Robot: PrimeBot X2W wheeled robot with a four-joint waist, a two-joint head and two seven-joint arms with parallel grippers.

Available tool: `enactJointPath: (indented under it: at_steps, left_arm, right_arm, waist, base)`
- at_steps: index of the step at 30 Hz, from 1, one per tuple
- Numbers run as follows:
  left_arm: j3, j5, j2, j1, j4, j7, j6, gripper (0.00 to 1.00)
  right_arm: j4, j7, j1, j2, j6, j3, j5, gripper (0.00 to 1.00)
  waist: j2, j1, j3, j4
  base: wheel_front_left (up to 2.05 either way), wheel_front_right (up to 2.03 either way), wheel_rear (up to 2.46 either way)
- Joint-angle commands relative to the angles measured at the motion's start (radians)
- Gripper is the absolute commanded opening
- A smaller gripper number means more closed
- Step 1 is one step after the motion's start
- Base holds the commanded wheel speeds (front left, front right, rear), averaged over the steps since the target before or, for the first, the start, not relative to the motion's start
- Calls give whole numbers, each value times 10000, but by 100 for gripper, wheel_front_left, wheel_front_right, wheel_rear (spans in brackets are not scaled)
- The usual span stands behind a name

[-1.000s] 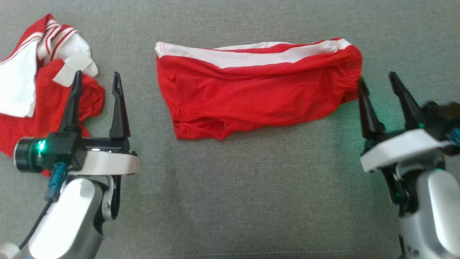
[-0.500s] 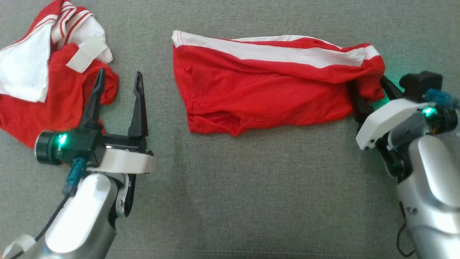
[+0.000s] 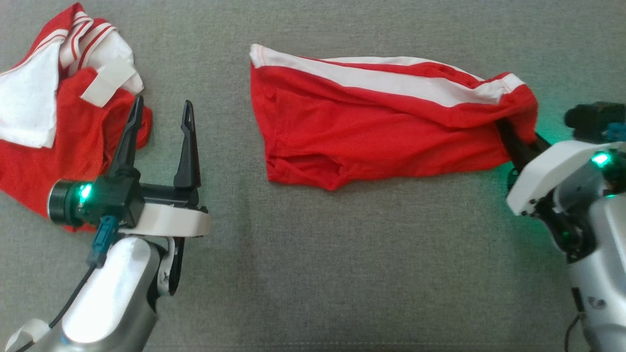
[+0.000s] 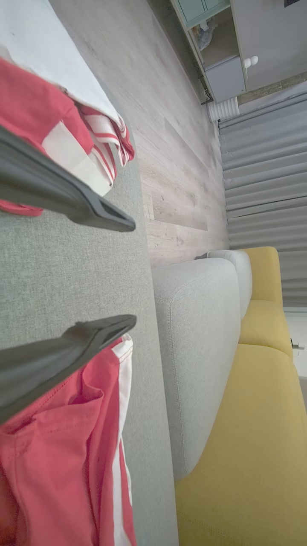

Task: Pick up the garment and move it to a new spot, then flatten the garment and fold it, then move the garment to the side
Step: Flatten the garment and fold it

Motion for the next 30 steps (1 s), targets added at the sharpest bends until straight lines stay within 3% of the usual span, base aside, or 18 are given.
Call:
enactJointPath:
  at_steps: [1, 4, 10, 13, 16, 20, 25, 30]
  left_arm:
    - [400, -24, 284, -305, -256, -43, 96, 100]
    - [389, -34, 323, -298, -258, -12, 103, 100]
    - [286, -17, 329, -326, -265, 59, 108, 100]
    - [170, 5, 267, -386, -231, 75, 66, 100]
    - [49, 21, 165, -458, -169, 70, 27, 100]
    - [-93, 18, 11, -549, -67, 30, -43, 100]
    - [-248, 1, -170, -647, 109, -53, -154, 100]
    - [-348, -27, -351, -724, 292, -156, -236, 100]
  right_arm:
    - [-486, 144, 53, -197, -48, 33, 146, 0]
    - [-1222, 1025, 155, -44, -48, -31, 1216, 0]
    - [-2665, 3871, 202, 1077, -48, -463, 5384, 0]
    - [-2799, 4920, 52, 1677, -48, -774, 6943, 0]
    - [-2482, 5344, -223, 2062, -48, -845, 7786, 0]
    - [-1792, 5007, -733, 2265, -48, -442, 8414, 0]
    - [-642, 2837, -1664, 2286, -48, 837, 8263, 0]
    - [701, 1109, -2431, 2288, -48, 2311, 7383, 0]
  waist:
    - [0, -1, -38, -42]
    - [0, -1, -91, -105]
    - [0, -1, -125, -122]
    - [0, -1, -108, -31]
    - [0, -1, -86, 106]
    - [0, -1, -43, 334]
    - [0, -1, 5, 619]
    - [0, -1, 45, 878]
  base:
    - [0, 0, 0]
    - [0, 0, 0]
    - [0, 0, 0]
    - [0, 0, 0]
    - [0, 0, 0]
    - [0, 0, 0]
    - [0, 0, 0]
    - [0, 0, 0]
